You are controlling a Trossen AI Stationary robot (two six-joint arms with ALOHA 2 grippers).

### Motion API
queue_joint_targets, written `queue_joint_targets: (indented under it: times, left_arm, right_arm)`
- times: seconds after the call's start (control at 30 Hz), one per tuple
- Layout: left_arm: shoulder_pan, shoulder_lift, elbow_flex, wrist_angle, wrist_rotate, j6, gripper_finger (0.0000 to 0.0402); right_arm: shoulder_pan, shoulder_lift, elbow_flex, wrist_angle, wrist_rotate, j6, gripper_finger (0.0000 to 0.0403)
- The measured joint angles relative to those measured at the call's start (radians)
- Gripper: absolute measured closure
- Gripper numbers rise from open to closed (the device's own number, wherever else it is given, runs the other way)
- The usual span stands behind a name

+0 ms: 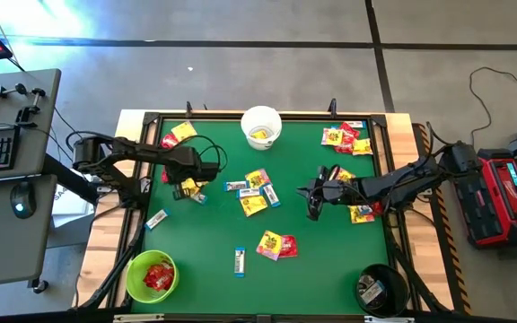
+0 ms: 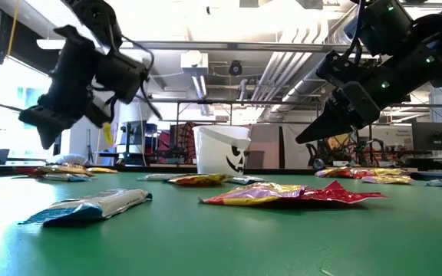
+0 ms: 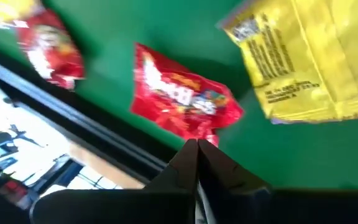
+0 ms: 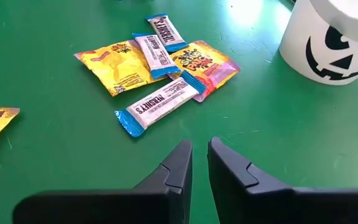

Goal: Sort candy by brand, put in halloween buckets
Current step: Put the red candy into the green bucket

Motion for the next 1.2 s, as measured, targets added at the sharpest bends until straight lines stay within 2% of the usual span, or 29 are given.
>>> queue_joint_targets:
  times: [0.23,0.43,0.7,0.97,1.07,1.2]
  left_arm:
    - [-0.056,-0.023,0.132,-0.065,-0.033,-0.048,0.0401]
    - [-0.157,-0.074,0.256,-0.113,-0.038,-0.058,0.0401]
    - [-0.378,-0.151,0.366,-0.154,-0.039,-0.158,0.0401]
    - [-0.61,-0.156,0.383,-0.165,0.021,-0.299,0.0401]
    - [-0.62,-0.127,0.382,-0.171,-0.007,-0.363,0.0392]
    - [-0.499,-0.094,0.377,-0.191,0.02,-0.401,0.0371]
  right_arm:
    - [0.0,0.0,0.0,0.007,0.0,-0.014,0.0361]
    - [0.0,0.0,0.0,0.006,0.0,-0.018,0.0361]
    - [0.0,0.0,0.0,0.007,0.001,0.005,0.0361]
    - [0.0,0.0,0.0,0.007,0.001,0.005,0.0361]
    - [0.0,0.0,0.0,0.008,0.001,0.005,0.0361]
    - [0.0,0.0,0.0,0.014,-0.003,0.005,0.0361]
